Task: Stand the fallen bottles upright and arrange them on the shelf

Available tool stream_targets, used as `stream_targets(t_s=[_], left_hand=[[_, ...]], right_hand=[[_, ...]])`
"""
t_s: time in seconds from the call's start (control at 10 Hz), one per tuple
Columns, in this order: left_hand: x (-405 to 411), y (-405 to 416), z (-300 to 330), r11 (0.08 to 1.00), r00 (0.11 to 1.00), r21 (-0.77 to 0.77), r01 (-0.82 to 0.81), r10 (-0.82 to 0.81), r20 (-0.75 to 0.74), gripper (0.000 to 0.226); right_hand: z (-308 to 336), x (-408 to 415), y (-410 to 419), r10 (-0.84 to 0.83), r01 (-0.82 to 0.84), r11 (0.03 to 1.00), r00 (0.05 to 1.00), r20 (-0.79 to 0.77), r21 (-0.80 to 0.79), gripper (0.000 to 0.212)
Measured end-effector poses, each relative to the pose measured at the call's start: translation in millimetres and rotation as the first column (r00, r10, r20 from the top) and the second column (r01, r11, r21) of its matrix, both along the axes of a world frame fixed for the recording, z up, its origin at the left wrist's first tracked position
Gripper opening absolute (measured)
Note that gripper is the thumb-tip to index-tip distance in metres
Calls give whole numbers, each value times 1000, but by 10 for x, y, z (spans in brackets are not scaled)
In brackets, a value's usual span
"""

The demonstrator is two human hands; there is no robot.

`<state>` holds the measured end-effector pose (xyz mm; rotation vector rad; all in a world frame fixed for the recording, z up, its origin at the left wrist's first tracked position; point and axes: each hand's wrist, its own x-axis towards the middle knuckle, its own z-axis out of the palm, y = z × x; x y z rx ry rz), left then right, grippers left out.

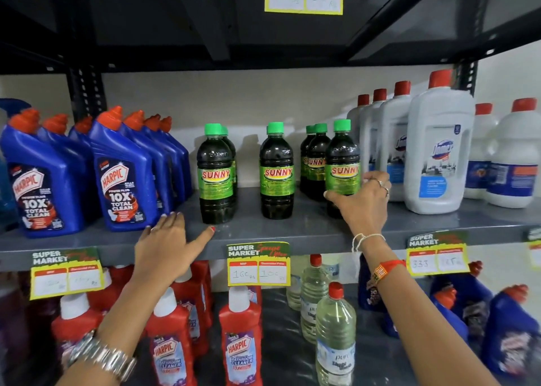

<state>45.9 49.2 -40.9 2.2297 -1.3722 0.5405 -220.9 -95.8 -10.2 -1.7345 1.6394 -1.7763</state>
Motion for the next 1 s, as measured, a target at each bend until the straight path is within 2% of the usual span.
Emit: stream_targets(t_s=[0.1,0.2,0.3,0.4,0.6,0.7,0.8,0.9,1.0], left_hand=[[-16,14,-43,999,995,-3,-36,36,96,74],[-47,26,-41,998,990,-3,-56,56,133,69],[-53,22,-59,998,994,-24,-54,57,98,63],[-46,6,-76,997,993,-54,-49,54,107,63],[-43,9,-83,998,993,-60,-29,35,108,81],[-55,18,-78,998,994,-52,-38,43,100,69],[-53,3,-85,997,993,-63,-39,46,108,59],[-55,13,-84,997,992,-66,-38,45,115,70],[-50,-10,-101,998,994,-49,-36,40,101,81]], right_hand=[[-7,-94,-110,113,-100,986,989,-92,130,98],[2,-130,-175,260,-235,937,963,-68,258,105],[0,-156,-194,285,-260,922,957,-49,287,90],[-10,-134,-180,258,-228,936,963,-83,267,86],[43,-19,-198,243,-186,941,953,-182,282,86],[70,14,-205,251,-187,935,949,-189,302,83],[67,35,-271,263,-201,928,950,-169,314,84],[79,28,-245,283,-226,916,950,-134,333,84],[74,3,-220,297,-270,919,953,-53,288,96]])
